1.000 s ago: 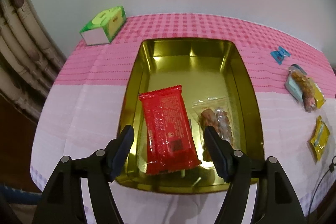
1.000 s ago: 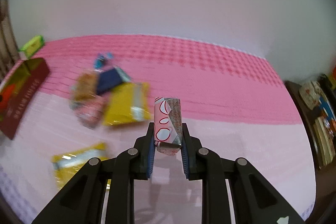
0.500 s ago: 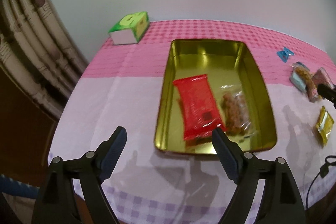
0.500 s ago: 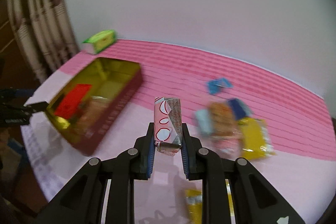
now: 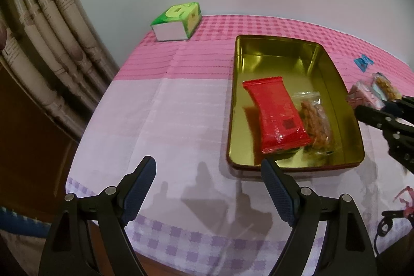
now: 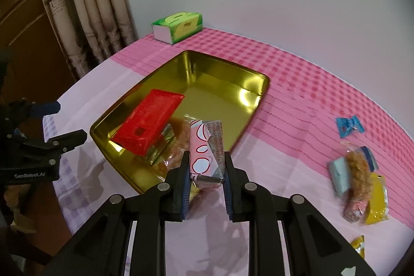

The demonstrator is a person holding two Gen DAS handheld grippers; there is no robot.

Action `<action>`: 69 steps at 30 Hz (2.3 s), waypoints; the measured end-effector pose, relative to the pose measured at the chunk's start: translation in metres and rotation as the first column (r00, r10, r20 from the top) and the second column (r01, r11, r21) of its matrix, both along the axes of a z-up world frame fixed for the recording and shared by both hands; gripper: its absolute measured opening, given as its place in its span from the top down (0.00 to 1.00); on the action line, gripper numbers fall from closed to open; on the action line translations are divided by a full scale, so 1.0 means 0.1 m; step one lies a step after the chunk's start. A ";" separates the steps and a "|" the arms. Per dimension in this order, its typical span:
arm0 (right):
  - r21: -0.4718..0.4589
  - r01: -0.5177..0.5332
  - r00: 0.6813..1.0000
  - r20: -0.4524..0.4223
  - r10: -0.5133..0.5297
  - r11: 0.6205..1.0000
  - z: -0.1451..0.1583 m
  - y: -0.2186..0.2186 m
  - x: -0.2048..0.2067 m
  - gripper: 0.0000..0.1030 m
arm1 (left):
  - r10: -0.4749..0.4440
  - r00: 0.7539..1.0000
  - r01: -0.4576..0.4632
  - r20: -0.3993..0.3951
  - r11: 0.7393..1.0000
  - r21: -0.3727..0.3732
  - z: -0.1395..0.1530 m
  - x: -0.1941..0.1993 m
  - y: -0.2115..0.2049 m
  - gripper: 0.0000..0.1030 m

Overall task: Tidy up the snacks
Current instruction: 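Carry the pink bar into the tin and open the right tool, then move the right tool to the large yellow foil pack and grasp it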

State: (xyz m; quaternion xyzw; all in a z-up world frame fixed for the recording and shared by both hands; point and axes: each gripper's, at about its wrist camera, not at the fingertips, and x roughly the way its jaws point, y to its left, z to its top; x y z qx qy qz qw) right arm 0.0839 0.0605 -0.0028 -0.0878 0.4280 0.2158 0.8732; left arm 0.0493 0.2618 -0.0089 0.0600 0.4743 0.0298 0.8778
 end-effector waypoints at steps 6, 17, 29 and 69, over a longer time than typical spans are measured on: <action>-0.037 -0.032 0.999 -0.028 0.031 0.999 -0.09 0.22 0.10 0.81 | 0.008 1.000 -0.008 -0.005 1.000 -0.007 -0.01 -0.01 0.12 0.19; -0.082 -0.053 0.998 -0.050 0.049 0.995 -0.28 0.49 0.17 0.81 | -0.009 1.000 0.009 0.004 1.000 0.000 -0.02 -0.01 0.12 0.19; -0.092 -0.039 0.997 -0.076 0.032 0.995 -0.43 0.55 0.22 0.79 | -0.017 1.000 0.017 -0.001 1.000 0.012 -0.04 0.01 0.11 0.18; -0.091 0.659 0.694 -0.310 -0.650 0.746 -0.38 -1.81 -0.69 0.31 | -0.018 1.000 0.018 0.012 0.999 0.039 -0.04 -0.02 0.06 0.18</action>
